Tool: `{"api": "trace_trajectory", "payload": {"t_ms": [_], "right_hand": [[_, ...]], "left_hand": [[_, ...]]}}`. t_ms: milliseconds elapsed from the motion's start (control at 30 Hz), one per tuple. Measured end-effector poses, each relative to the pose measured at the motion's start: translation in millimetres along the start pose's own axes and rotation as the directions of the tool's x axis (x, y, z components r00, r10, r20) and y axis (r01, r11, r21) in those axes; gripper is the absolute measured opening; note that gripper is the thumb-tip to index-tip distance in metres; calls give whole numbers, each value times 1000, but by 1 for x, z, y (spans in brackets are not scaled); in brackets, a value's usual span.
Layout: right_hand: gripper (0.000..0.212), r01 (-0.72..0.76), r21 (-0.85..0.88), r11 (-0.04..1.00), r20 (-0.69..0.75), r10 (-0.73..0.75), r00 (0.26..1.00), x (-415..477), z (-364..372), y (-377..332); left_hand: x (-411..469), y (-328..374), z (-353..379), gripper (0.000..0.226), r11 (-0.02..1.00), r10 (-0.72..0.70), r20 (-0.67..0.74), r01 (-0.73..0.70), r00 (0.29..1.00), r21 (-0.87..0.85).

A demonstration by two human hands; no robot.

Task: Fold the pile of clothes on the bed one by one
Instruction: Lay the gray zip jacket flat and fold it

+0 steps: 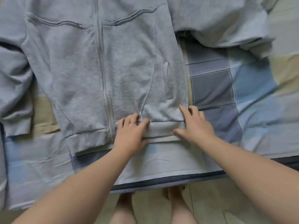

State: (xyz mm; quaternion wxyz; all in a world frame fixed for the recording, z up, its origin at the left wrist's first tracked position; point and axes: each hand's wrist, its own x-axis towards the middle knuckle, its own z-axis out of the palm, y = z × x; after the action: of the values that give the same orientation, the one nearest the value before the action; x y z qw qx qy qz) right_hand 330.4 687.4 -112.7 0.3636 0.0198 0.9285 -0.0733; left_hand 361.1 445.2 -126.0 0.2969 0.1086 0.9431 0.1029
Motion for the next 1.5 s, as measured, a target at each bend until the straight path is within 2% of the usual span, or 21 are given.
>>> {"api": "trace_trajectory", "payload": {"t_ms": [100,200,367,433,500,567,600,633,700,767,833,900,967,1067,1133,1200,1300,1367,1433,1500], "right_hand": [[31,84,-52,995,-198,-93,976,5,13,-1],[9,147,59,987,-240,-129,962,5,15,9],[12,209,215,954,-357,-122,926,-21,-14,40],[11,186,227,956,-371,-92,924,-30,-18,61],[11,97,226,969,-285,-30,958,-31,-15,79],[12,-7,238,971,-112,35,993,-30,-10,88],[18,-32,252,967,-50,46,998,-28,-7,89],[31,-23,256,966,-30,32,999,-28,-6,88],[58,95,219,971,-108,-73,991,-27,-4,83],[64,230,106,968,-174,-210,962,-23,1,75],[64,260,-11,965,-113,-260,959,-16,7,71],[68,227,-51,973,-58,-230,972,-10,14,69],[76,185,-36,982,-82,-187,979,-8,18,66],[94,148,-5,989,-109,-148,983,-17,22,54],[86,138,46,989,-104,-133,986,-24,24,49],[62,143,93,985,-112,-132,985,-28,24,44],[36,101,140,985,-123,-84,989,-26,18,38],[27,56,135,989,-102,-42,994,-24,9,42],[19,45,126,991,-89,-34,995,-28,4,53],[18,71,81,994,-85,-64,994,-35,6,69]], "left_hand": [[15,15,17,26,991,-124,-226,111,966,-73],[15,23,20,9,993,-119,-319,104,940,-64],[11,50,2,21,999,-26,-361,11,932,-44],[17,67,-6,17,998,0,-312,-18,950,-57],[24,84,-9,15,999,11,-151,-16,988,-33],[31,97,-6,17,998,-40,12,39,999,41],[33,100,-4,22,995,-65,45,61,997,79],[35,103,-3,28,992,-72,46,67,996,108],[38,105,0,43,985,-36,16,33,999,172],[38,103,7,50,968,17,22,-22,1000,249],[39,95,13,44,960,50,-4,-47,999,275],[41,87,14,32,980,68,-28,-61,997,190],[42,80,10,21,998,55,-47,-55,997,-3],[37,74,-2,7,968,14,-43,-24,999,-251],[29,74,-12,16,948,-34,-58,14,998,-319],[23,76,-21,29,945,-49,-85,18,995,-327],[20,78,-27,34,942,-5,-104,-30,995,-334],[18,76,-23,28,946,54,-94,-81,994,-313],[18,73,-12,11,967,92,-30,-96,995,-237],[16,73,-1,28,981,84,48,-74,995,-180]]}}
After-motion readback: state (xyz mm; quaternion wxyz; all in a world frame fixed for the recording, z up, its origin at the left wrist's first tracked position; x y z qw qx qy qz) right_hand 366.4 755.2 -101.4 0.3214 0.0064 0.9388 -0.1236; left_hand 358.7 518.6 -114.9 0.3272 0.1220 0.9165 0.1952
